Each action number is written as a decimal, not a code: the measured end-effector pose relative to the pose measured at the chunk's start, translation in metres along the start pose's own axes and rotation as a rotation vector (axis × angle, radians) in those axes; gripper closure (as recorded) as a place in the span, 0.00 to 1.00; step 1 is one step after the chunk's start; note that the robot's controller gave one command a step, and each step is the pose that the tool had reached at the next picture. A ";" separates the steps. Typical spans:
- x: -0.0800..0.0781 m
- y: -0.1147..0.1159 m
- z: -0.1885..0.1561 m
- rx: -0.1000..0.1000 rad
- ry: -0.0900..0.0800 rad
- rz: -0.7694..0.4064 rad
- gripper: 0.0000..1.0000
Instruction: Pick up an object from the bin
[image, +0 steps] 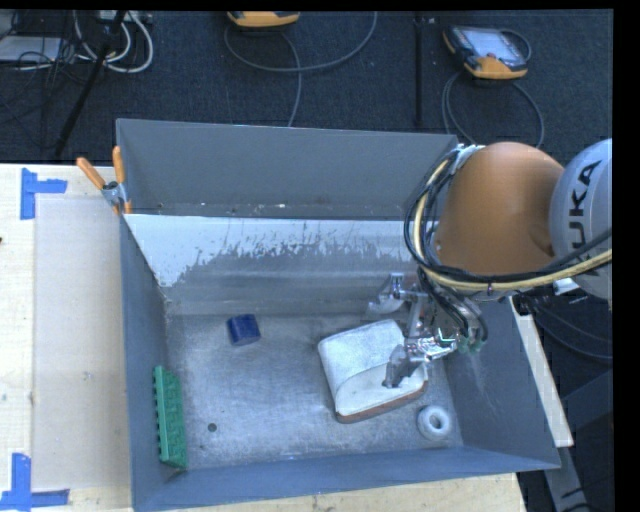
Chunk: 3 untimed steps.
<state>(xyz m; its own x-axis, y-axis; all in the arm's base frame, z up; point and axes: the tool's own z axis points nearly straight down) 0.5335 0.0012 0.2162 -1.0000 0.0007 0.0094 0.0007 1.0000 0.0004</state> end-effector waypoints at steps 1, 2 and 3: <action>-0.015 -0.005 0.116 0.001 -0.013 -0.231 0.00; -0.015 -0.005 0.118 0.000 -0.010 -0.230 1.00; 0.026 0.010 -0.013 0.002 -0.015 -0.240 1.00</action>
Offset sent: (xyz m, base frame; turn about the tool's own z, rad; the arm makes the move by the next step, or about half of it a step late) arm 0.0150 -0.0066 -0.1369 -0.2455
